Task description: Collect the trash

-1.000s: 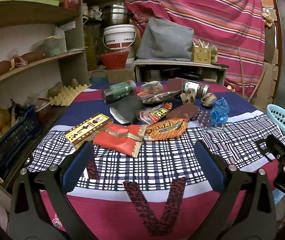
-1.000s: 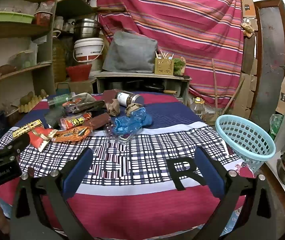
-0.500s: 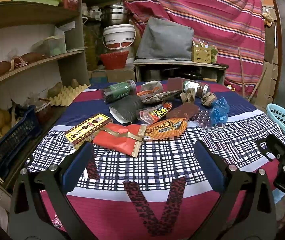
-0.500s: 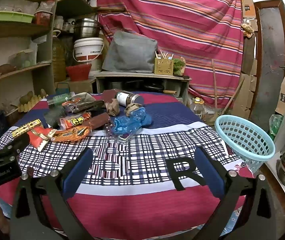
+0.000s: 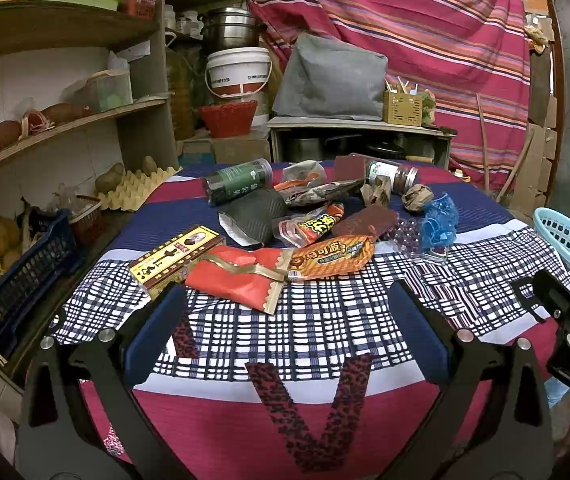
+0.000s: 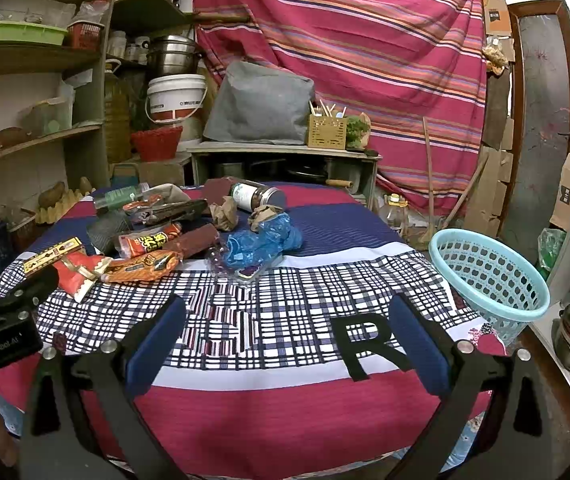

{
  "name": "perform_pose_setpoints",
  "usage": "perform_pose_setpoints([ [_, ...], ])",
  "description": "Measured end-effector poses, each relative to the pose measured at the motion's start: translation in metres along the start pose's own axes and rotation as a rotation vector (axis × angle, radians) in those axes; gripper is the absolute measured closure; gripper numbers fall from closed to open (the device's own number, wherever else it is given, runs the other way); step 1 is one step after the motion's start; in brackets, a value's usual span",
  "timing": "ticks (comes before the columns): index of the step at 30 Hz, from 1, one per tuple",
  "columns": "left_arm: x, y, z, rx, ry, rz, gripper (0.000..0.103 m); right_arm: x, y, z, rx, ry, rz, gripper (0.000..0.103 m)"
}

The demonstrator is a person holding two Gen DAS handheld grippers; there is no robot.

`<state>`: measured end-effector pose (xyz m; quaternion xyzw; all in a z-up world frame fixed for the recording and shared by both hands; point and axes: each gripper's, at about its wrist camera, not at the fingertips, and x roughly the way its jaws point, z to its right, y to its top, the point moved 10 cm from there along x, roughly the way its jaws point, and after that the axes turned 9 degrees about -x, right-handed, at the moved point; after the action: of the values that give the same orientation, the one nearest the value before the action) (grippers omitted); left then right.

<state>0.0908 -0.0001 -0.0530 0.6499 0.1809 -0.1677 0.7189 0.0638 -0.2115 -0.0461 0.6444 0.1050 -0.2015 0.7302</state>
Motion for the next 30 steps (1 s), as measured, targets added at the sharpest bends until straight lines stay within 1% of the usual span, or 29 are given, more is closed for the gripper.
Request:
perform_pose_setpoints([
  [30,0.0044,-0.0033,-0.0030,0.001,0.000,-0.004,0.005,0.0002,0.0000,0.0004,0.001,0.000,-0.003,0.004],
])
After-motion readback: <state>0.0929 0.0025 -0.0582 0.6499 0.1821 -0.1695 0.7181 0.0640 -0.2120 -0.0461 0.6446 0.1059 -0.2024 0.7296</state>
